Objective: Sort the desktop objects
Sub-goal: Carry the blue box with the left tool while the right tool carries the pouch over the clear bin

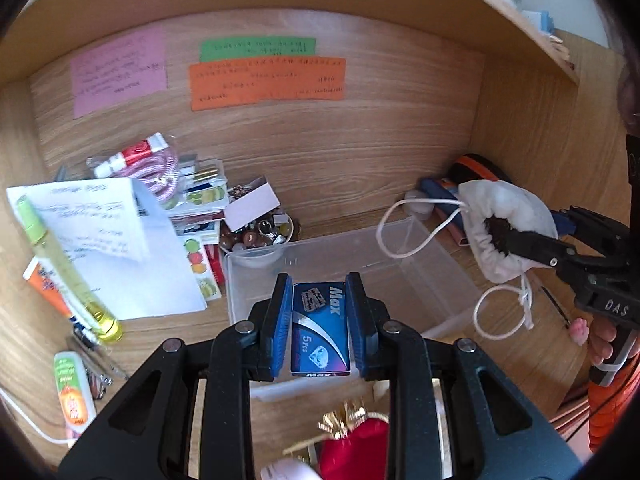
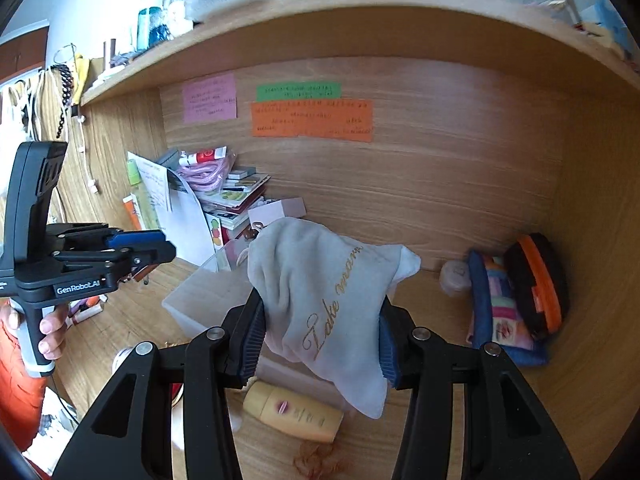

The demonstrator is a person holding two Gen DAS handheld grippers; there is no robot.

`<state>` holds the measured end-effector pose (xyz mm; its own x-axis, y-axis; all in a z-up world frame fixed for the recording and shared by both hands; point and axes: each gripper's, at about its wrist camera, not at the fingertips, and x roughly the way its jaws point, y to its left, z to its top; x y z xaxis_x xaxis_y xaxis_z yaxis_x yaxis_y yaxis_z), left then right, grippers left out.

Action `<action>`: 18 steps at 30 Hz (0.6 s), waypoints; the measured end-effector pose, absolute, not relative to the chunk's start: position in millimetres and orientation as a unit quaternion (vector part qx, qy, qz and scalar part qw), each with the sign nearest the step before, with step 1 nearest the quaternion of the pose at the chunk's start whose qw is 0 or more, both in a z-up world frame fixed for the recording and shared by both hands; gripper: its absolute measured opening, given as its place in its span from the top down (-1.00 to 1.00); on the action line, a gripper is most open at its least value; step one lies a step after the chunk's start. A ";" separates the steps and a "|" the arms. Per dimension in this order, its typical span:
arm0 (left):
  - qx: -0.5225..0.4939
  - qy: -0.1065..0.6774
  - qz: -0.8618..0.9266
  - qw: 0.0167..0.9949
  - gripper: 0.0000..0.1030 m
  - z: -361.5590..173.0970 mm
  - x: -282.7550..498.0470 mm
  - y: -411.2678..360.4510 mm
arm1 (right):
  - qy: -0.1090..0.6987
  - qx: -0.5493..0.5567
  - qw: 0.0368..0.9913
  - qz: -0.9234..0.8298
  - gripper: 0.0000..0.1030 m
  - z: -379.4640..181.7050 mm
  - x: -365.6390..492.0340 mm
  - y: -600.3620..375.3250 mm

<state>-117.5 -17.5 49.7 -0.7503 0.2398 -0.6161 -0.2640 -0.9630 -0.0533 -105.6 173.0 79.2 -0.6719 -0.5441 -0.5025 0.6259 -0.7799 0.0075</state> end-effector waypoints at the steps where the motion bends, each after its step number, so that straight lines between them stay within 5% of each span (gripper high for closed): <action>1: -0.330 0.020 0.934 0.134 0.49 47.9 -123.0 -16.6 | 0.084 0.250 0.324 -0.909 0.14 77.3 -110.0 170.9; 18: -0.407 0.046 0.902 0.135 0.49 -10.4 -212.5 -8.5 | 0.127 0.326 0.343 -0.872 0.14 27.3 -184.2 116.8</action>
